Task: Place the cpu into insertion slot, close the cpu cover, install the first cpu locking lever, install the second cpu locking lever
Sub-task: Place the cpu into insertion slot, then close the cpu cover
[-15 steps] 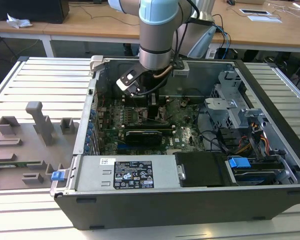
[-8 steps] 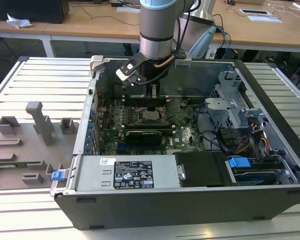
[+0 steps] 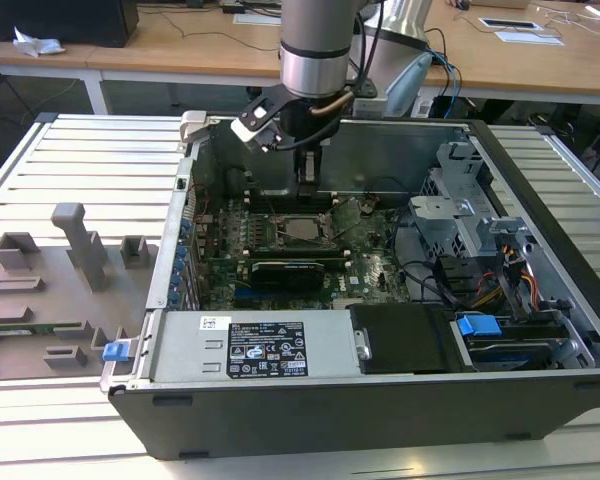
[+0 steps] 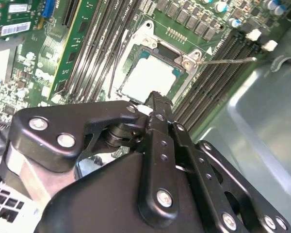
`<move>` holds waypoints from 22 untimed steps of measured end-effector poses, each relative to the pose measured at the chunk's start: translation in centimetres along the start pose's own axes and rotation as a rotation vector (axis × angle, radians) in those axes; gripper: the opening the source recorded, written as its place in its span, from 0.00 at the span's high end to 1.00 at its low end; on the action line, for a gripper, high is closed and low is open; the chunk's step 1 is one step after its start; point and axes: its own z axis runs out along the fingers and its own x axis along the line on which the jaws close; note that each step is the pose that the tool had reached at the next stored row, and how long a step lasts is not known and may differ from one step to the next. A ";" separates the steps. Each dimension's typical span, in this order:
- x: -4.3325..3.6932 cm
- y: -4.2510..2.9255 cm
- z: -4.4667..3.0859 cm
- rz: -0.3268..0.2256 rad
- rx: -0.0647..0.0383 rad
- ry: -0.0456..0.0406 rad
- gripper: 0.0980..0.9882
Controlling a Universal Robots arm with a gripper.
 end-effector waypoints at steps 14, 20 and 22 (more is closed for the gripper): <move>0.05 0.04 -2.01 0.000 0.000 -0.0001 0.99; 0.05 0.09 -2.01 0.000 0.000 -0.0003 0.99; 0.06 0.45 -2.00 0.000 0.000 -0.0002 0.99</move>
